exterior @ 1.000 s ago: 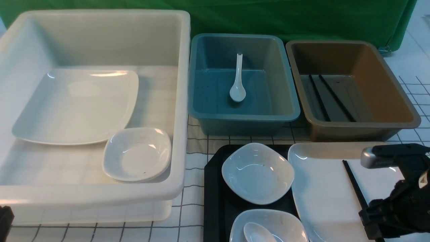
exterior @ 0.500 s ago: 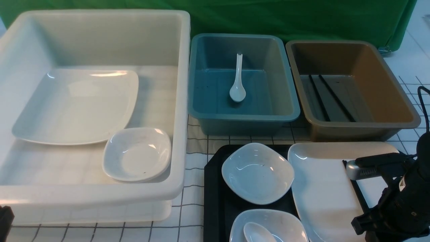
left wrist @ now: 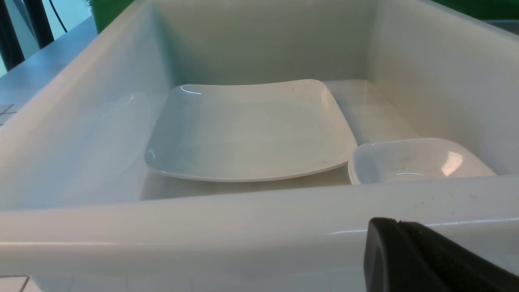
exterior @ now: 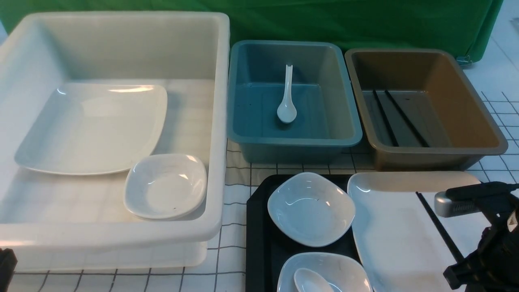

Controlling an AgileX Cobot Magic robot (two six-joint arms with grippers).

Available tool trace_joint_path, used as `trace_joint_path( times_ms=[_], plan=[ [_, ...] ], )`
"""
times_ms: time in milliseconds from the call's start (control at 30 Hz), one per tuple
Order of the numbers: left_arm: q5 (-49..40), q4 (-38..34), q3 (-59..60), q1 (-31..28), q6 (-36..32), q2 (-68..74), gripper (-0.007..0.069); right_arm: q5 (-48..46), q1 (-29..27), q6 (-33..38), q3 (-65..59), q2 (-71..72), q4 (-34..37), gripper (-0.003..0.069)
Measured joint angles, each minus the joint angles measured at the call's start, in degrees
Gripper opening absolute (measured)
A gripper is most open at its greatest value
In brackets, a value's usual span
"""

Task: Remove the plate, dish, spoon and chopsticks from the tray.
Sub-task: Use the right arm to grab a pair of chopsticks from the plate, then use the right arm to put the chopsticks into the small storage box on the right

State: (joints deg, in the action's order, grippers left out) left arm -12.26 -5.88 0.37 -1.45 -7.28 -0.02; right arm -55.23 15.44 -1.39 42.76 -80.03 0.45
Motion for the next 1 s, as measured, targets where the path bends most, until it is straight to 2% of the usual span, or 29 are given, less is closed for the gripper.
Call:
trace_joint_path(
  times_ms=[167,367,600,700,1000],
  plan=[
    [0.0,0.0,0.0,0.0,0.0,0.0,0.0021,-2.7,0.0,0.0,1.6,11.9,0.0,0.0129],
    [0.0,0.0,0.0,0.0,0.0,0.0,0.0021,1.5,0.0,0.0,11.3,15.1,-0.4,0.0129],
    [0.0,0.0,0.0,0.0,0.0,0.0,0.0021,6.9,0.0,0.0,24.6,1.6,-0.4,0.0129],
    [0.0,0.0,0.0,0.0,0.0,0.0,0.0021,10.8,-0.3,0.0,33.5,-9.6,-0.4,0.0129],
    [0.0,0.0,0.0,0.0,0.0,0.0,0.0021,13.9,-4.0,-0.5,50.6,-29.0,-0.4,0.0129]
  ],
)
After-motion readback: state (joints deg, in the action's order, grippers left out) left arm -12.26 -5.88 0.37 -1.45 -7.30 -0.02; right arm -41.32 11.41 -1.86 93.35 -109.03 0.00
